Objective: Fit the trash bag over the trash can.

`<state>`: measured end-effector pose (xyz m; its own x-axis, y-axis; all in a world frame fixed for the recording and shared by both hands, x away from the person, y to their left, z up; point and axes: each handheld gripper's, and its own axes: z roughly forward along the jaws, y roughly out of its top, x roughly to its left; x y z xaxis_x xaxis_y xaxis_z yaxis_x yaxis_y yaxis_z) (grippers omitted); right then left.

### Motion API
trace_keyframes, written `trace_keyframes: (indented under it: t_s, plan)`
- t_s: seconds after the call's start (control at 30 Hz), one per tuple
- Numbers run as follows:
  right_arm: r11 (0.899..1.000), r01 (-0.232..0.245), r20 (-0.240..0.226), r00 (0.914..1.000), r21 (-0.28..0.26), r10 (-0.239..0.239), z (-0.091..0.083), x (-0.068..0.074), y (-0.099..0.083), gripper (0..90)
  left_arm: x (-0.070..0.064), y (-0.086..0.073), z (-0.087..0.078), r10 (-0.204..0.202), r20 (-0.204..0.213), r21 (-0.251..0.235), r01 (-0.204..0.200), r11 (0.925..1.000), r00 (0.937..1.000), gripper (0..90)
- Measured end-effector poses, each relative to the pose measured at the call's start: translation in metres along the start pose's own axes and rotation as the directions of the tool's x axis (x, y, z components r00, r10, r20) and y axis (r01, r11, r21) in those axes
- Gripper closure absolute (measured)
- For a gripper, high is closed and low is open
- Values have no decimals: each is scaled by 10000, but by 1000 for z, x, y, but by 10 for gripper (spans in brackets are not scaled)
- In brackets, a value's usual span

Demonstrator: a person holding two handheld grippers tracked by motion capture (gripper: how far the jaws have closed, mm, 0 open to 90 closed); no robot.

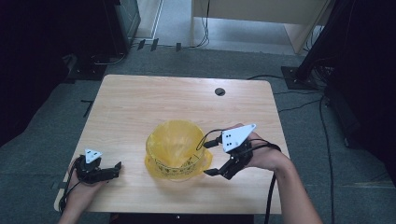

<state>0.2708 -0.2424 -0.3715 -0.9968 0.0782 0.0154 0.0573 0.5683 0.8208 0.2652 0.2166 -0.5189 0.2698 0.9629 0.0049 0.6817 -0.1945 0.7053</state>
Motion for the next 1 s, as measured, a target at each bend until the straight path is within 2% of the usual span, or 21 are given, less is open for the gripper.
trace_keyframes:
  t_s: [0.17, 0.23, 0.4, 0.53, 0.7, 0.73, 0.83, 1.0]
  plan:
    - [9983, -461, 525, 9975, -365, 480, -4, 1, -12, 158, 0, 0, 0, -4, -2, -14, 4, 10000, 10000, 0]
    - [9954, -759, 793, 9936, -586, 804, -5, 0, -18, 158, 0, 0, 0, -3, -3, -15, 3, 10000, 10000, 0]
    - [9833, -1511, 1327, 9775, -1015, 1639, -8, -2, -33, 161, 0, 0, 0, -7, -3, -16, 7, 10000, 10000, 0]
    - [9766, -1764, 1566, 9683, -1233, 1947, -9, -2, -44, 161, 0, 0, 0, -5, -1, -15, 5, 10000, 10000, 0]
    - [9572, -2271, 1750, 9501, -1792, 2582, -10, -1, -59, 168, 0, 0, 0, -6, -2, -16, 6, 10000, 10000, 0]
    - [9486, -2457, 1710, 9445, -1994, 2805, -10, 0, -63, 178, 0, 0, 0, -6, -2, -15, 6, 10000, 10000, 0]
    - [9339, -2688, 1644, 9361, -2358, 3110, -12, 0, -71, 180, 0, 0, 0, -4, -1, -19, 4, 10000, 10000, 0]
    - [9188, -3016, 1912, 9157, -2544, 3535, -10, 4, -87, 191, 0, 0, 0, -3, -3, -21, 3, 10000, 10000, 0]
